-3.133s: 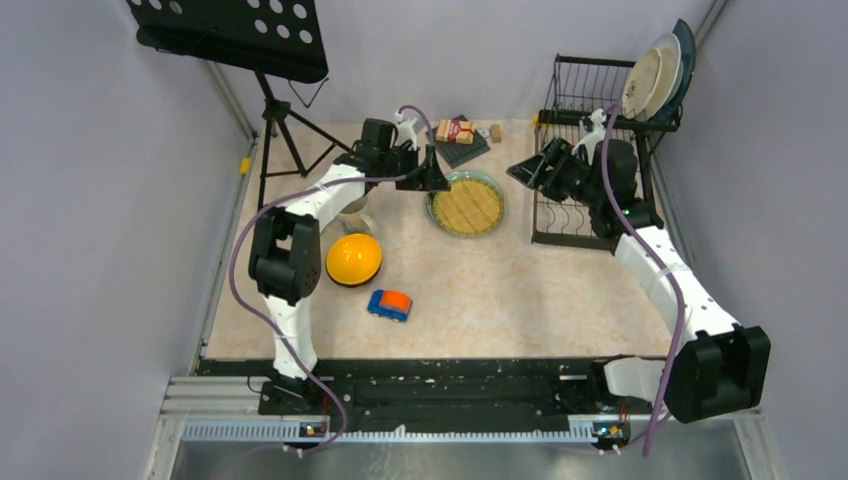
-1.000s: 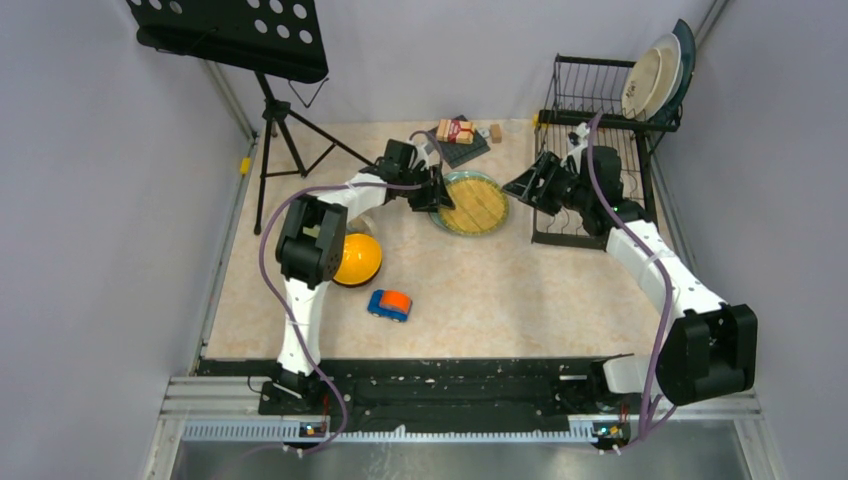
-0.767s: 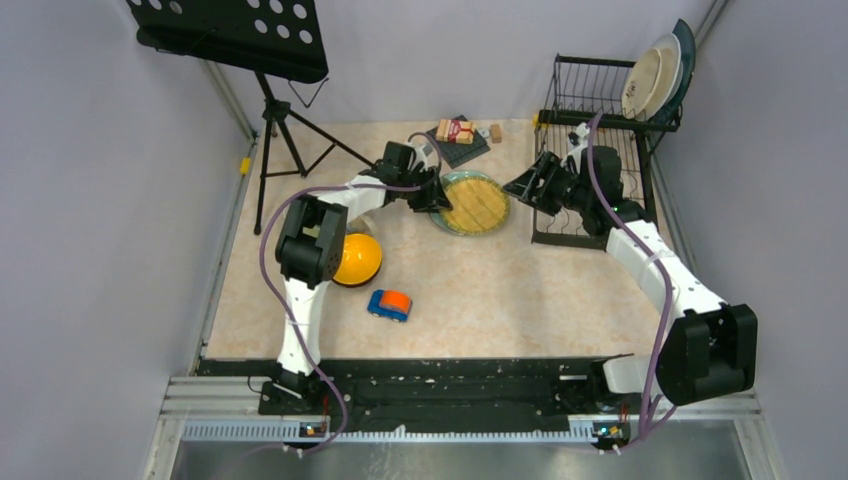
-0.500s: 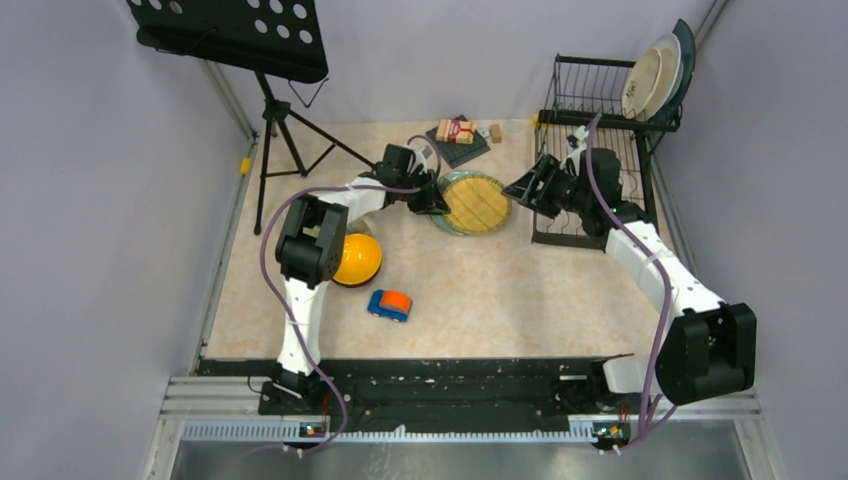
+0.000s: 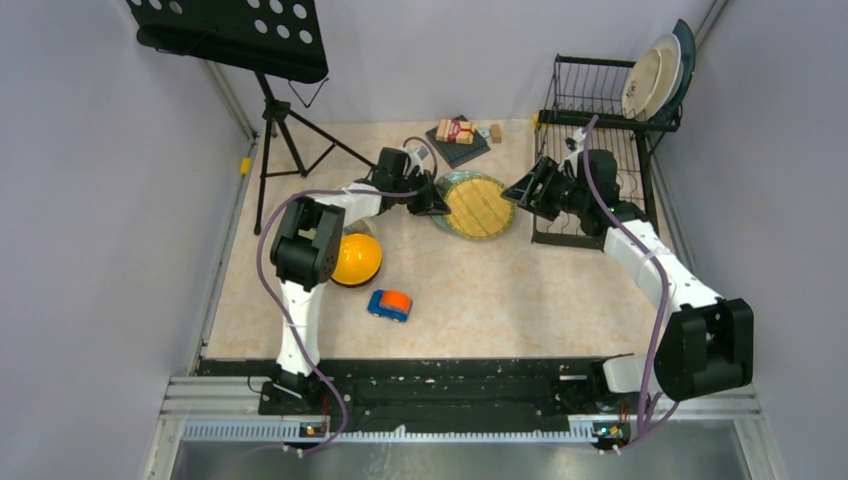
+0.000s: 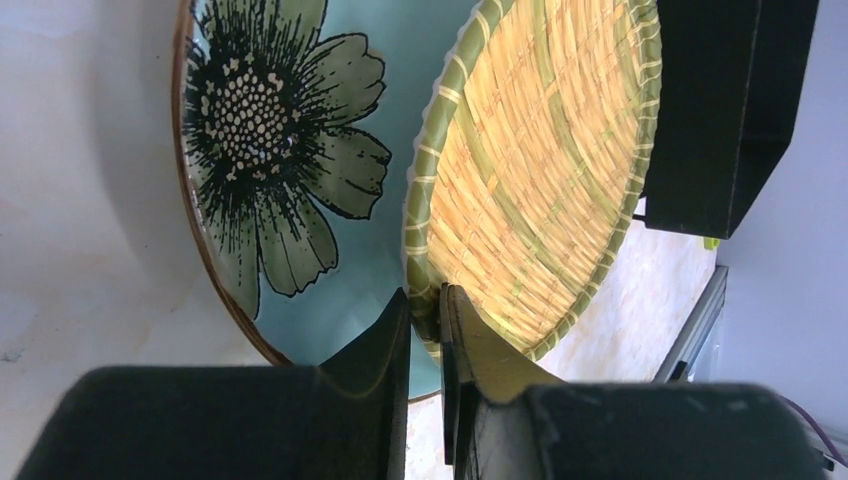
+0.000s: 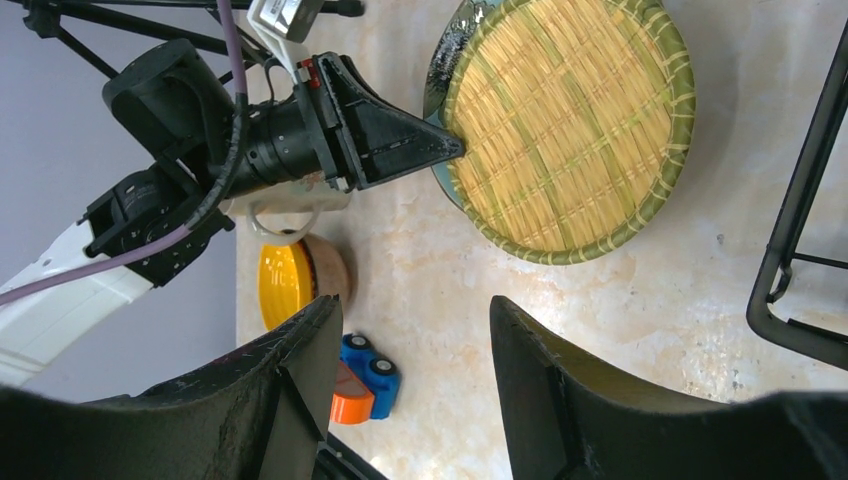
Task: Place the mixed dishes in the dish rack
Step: Pick up the plate at the center of the board.
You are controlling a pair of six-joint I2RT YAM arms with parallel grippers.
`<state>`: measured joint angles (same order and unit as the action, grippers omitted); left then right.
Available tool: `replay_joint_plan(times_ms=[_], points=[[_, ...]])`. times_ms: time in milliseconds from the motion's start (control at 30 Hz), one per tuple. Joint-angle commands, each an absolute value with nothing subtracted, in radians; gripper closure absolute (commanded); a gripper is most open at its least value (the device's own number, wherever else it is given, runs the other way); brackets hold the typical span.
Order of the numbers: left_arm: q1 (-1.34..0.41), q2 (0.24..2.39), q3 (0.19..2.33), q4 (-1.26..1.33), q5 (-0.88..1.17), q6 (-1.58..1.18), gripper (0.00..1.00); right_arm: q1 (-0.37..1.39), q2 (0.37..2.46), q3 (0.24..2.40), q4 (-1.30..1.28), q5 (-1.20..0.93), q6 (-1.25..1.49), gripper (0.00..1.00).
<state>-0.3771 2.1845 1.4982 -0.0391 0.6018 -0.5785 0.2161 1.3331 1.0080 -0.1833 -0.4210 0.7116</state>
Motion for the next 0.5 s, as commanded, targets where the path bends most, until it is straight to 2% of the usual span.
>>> replay_joint_plan(times_ms=[0,200,467], points=[[-0.373,2.110,1.454,0.091,0.660,-0.584,1.00,0.229,1.338,1.009,-0.174,-0.425,0.713,0.43],[-0.368,2.096,1.396,0.221,0.719,-0.634,1.00,0.228,1.345,1.004,-0.179,-0.424,0.715,0.43],[-0.365,2.063,1.387,0.230,0.709,-0.627,1.00,0.228,1.348,1.005,-0.183,-0.417,0.715,0.43]])
